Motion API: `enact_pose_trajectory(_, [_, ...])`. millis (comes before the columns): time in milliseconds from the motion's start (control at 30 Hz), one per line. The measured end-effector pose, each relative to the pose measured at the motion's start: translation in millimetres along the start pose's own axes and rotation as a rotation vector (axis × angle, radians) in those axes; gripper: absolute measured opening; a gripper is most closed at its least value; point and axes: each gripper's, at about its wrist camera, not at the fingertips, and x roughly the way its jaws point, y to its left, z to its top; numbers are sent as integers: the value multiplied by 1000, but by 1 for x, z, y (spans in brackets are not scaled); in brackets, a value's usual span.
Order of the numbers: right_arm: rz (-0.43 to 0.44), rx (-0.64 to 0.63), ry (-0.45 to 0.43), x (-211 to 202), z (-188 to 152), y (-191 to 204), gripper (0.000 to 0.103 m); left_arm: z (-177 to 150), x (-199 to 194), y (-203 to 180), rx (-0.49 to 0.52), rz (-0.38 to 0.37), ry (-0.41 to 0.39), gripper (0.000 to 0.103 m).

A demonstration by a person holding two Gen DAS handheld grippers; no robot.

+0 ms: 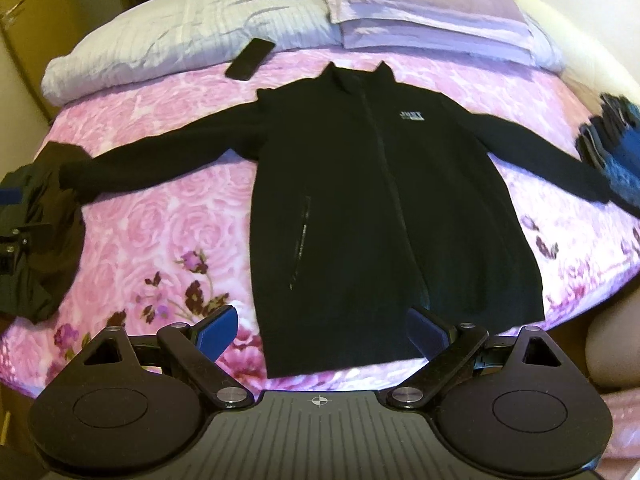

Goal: Fold clothes

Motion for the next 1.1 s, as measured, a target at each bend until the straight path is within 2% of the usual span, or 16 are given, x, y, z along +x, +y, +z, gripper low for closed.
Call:
enact_pose_trajectory(200, [70, -86, -27, 5, 11, 9, 94, -5, -17, 1, -62, 69, -8, 72])
enact_pose_trajectory(500, [193, -247, -75, 12, 23, 44, 94, -18, -47, 10, -145, 188, 1, 72])
enact_pose_trajectory(733, [231, -313, -69, 22, 27, 61, 94, -31, -54, 18, -181, 225, 18, 73])
enact_pose_trajectory(900, [230, -332, -55, 36, 35, 70, 94, -29, -40, 32, -173, 218, 17, 73])
enact_pose_trajectory(1100, [227, -416, -104, 56, 53, 100, 93, -17, -9, 75, -69, 225, -5, 73])
